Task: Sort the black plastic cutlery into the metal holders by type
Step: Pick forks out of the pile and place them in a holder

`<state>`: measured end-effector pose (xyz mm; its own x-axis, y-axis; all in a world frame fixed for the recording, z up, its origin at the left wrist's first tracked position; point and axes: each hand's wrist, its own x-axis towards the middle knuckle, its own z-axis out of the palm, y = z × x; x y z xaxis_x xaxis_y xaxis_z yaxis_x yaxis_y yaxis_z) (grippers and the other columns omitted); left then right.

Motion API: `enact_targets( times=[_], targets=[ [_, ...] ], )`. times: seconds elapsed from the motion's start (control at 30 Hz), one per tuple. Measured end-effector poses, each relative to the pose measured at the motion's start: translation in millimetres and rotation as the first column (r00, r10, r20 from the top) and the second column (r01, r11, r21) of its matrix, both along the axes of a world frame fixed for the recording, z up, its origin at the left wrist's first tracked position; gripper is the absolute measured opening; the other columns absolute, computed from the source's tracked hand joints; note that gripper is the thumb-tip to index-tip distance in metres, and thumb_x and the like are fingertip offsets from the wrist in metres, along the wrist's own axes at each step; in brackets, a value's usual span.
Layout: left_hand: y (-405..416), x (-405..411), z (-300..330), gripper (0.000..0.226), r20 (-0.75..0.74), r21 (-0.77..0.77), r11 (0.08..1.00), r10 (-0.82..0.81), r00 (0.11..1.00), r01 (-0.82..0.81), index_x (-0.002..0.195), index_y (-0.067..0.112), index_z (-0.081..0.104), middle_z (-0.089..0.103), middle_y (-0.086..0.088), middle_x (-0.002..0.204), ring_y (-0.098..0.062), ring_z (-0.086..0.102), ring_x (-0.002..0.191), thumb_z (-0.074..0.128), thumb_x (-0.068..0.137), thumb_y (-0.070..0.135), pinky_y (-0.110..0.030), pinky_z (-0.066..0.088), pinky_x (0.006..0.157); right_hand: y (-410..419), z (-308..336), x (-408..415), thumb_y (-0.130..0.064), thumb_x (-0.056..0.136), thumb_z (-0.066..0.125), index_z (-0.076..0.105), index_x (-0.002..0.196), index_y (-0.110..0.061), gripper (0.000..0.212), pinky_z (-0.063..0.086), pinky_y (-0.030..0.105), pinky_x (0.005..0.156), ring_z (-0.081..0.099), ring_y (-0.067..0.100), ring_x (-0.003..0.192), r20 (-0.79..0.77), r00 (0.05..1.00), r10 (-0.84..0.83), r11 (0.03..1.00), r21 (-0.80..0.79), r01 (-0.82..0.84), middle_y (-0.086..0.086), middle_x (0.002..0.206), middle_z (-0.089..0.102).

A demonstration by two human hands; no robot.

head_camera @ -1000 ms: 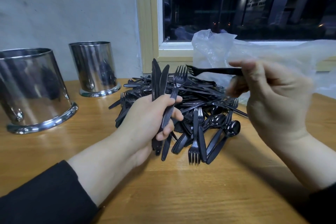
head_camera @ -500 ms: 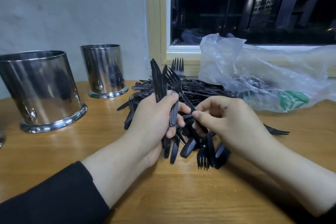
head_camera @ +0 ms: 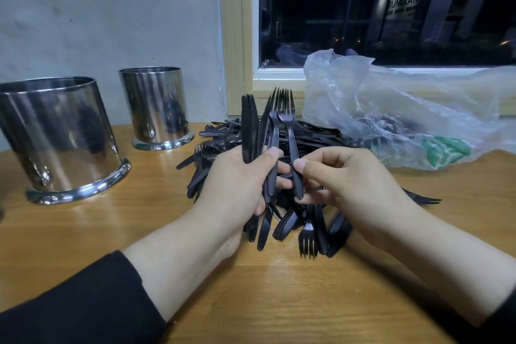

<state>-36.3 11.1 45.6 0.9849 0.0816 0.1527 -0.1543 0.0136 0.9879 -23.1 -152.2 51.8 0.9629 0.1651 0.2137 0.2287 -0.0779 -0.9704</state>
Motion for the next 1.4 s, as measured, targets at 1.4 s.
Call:
enact_targets(
  times=[1.4],
  targets=[
    [7,6,0,0.013,0.103,0.185,0.982,-0.053,0.993,0.033,0.112,0.022,0.065,0.078,-0.002,0.087,-0.015,0.045,0.053,0.057,0.104,0.028,-0.024,0.034,0.045,-34,-5,27,-0.047,0.083,0.069,0.066,0.078,-0.024,0.024,0.04,0.028,0.055,0.059,0.012,0.065,0.196,0.976,-0.097,0.448,-0.867,0.219,-0.006,0.064,0.062]
  ],
)
